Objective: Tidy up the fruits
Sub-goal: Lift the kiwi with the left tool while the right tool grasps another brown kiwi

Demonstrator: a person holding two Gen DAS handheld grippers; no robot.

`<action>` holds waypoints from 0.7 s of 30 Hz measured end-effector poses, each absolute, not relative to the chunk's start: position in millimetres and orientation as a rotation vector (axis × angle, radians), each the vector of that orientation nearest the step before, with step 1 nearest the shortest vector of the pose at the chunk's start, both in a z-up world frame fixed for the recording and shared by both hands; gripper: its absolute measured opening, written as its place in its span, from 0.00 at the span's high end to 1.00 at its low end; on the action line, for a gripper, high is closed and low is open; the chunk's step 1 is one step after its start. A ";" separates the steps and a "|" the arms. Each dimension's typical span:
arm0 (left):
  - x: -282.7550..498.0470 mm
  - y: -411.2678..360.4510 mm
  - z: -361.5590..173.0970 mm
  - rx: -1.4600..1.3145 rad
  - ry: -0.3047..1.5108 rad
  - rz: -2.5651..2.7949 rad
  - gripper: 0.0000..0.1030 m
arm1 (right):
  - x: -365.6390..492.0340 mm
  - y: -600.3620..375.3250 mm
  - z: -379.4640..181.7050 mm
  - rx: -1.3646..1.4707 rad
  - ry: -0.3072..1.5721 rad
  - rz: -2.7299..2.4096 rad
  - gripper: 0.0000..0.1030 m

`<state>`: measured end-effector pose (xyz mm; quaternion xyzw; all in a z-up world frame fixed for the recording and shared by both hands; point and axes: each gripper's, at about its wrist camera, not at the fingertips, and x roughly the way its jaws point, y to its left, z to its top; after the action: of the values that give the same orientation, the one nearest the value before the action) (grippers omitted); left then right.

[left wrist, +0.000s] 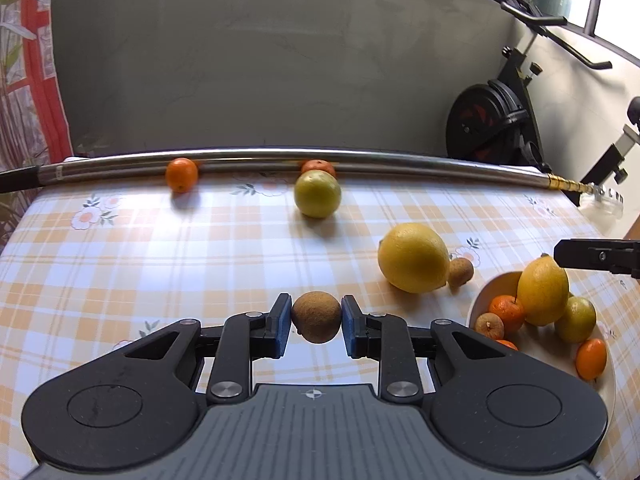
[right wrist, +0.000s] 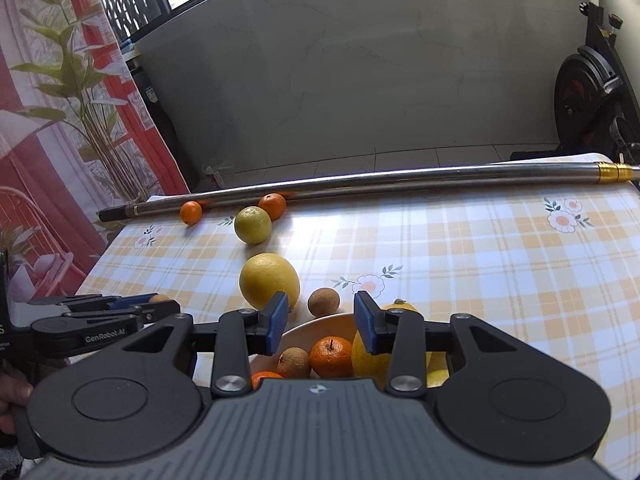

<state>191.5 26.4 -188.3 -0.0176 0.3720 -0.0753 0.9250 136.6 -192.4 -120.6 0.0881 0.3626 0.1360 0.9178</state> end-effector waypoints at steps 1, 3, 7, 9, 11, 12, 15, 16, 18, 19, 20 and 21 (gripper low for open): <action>189.0 29.5 -184.8 -0.048 0.752 -0.140 0.73 | 141.3 -189.1 -120.5 0.149 0.751 0.287 0.60; 183.5 34.3 -178.3 -0.061 0.729 -0.116 0.73 | 152.4 -182.6 -121.6 0.081 0.765 0.295 0.61; 170.9 37.2 -164.5 -0.049 0.673 -0.067 0.72 | 177.8 -170.7 -131.6 -0.028 0.834 0.322 0.61; 167.2 37.0 -159.8 -0.048 0.655 -0.059 0.72 | 188.7 -165.2 -139.1 -0.073 0.873 0.330 0.61; 163.0 37.4 -155.9 -0.052 0.641 -0.058 0.73 | 198.0 -161.4 -145.5 -0.096 0.909 0.335 0.62; 160.9 37.4 -153.9 -0.053 0.635 -0.058 0.72 | 202.0 -160.4 -148.0 -0.105 0.921 0.335 0.62; 155.0 37.6 -150.7 -0.058 0.623 -0.061 0.72 | 211.4 -155.2 -153.1 -0.132 0.952 0.350 0.62; 154.2 37.7 -150.2 -0.062 0.621 -0.062 0.73 | 213.6 -153.9 -154.5 -0.141 0.959 0.351 0.62; 153.7 37.3 -150.9 -0.067 0.617 -0.063 0.72 | 220.3 -150.7 -157.0 -0.151 0.983 0.361 0.62; 153.2 37.2 -150.9 -0.066 0.616 -0.065 0.72 | 221.8 -149.3 -158.2 -0.160 0.991 0.366 0.62; 153.1 37.2 -151.4 -0.062 0.613 -0.069 0.72 | 223.6 -146.4 -159.4 -0.176 0.999 0.377 0.62; 152.5 37.1 -151.0 -0.058 0.610 -0.071 0.72 | 224.8 -143.8 -160.3 -0.189 1.007 0.388 0.62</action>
<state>152.5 37.1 -151.0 -0.0284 0.3003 -0.0350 0.9528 224.8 -143.8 -160.3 -0.0898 0.4786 0.1846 0.8537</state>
